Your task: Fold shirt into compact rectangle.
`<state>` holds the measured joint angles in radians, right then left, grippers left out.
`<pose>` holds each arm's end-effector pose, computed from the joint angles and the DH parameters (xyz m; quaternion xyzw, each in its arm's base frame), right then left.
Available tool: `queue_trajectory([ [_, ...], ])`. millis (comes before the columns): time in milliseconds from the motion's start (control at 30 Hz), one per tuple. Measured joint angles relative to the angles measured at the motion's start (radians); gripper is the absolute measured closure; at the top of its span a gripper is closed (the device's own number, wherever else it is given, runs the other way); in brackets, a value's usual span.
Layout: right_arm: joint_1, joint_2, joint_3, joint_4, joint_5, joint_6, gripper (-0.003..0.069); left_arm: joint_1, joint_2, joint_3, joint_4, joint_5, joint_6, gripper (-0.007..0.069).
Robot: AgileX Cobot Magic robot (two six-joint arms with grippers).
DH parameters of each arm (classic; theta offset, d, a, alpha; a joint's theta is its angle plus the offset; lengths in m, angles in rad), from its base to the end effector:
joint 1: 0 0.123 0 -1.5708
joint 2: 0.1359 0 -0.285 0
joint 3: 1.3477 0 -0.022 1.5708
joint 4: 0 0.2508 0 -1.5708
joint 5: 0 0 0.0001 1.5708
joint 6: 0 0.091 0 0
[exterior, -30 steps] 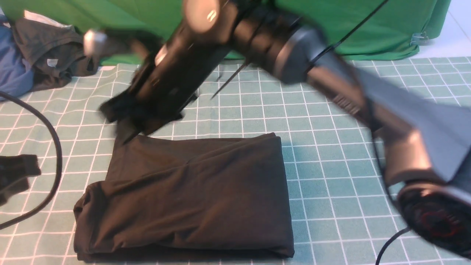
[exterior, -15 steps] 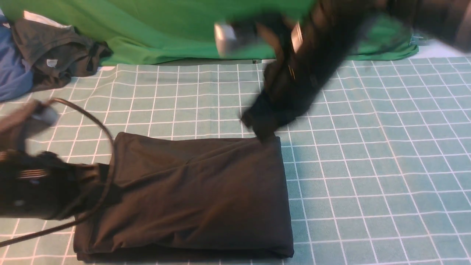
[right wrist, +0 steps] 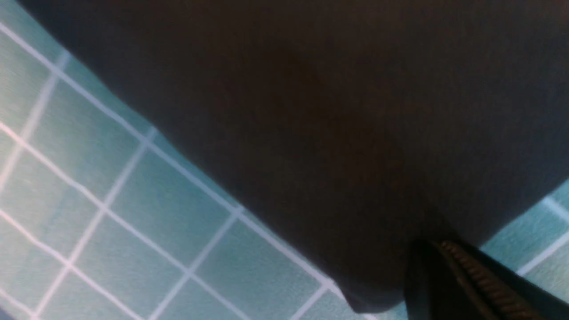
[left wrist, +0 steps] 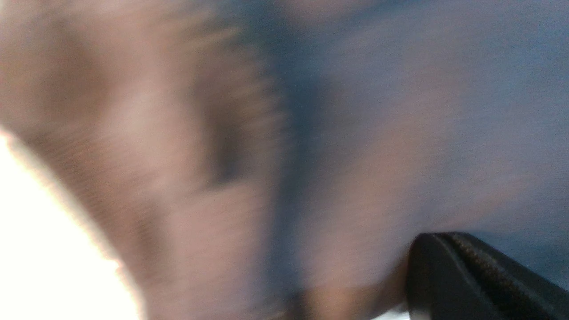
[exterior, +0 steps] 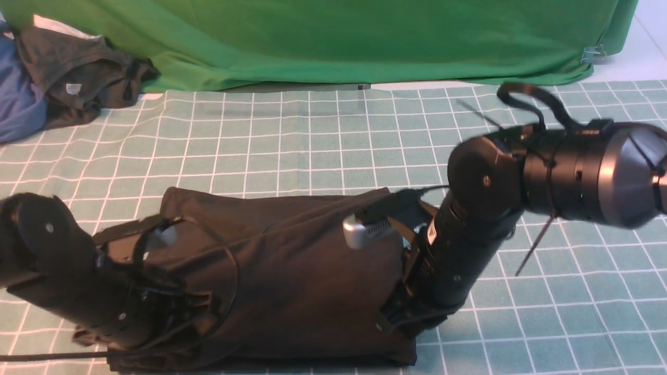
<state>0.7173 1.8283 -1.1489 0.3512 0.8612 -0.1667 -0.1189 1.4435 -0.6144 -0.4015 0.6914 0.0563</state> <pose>0.2425 0.2431 0.1776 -0.3248 0.9337 0.1494 0.0178 0.2135 -0.0484 0.1680 -0.0584 0.9865 -0.1394 0.0630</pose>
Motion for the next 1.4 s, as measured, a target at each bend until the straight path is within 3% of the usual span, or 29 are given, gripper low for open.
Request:
queue_trajectory([
  [467,0.0,-0.069,0.015,0.005,-0.018,0.004,0.0636,0.0,-0.124,-0.103,0.138,0.052,-0.11,0.0617],
  [667,0.0,-0.162,-0.015,0.021,-0.051,0.012,0.0636,0.0,-0.199,-0.177,0.372,0.035,-0.346,0.0617],
  [933,0.032,-0.107,-0.016,0.094,-0.077,-0.019,0.0636,0.0,-0.044,-0.178,0.326,0.048,-0.288,0.0617],
  [1200,0.06,0.021,-0.016,0.088,-0.056,-0.024,0.0636,0.0,0.032,-0.178,0.529,0.097,-0.364,0.0617],
  [1400,0.06,0.048,-0.016,0.002,-0.017,0.044,0.0636,0.0,0.033,-0.178,0.569,0.105,-0.416,0.0616],
])
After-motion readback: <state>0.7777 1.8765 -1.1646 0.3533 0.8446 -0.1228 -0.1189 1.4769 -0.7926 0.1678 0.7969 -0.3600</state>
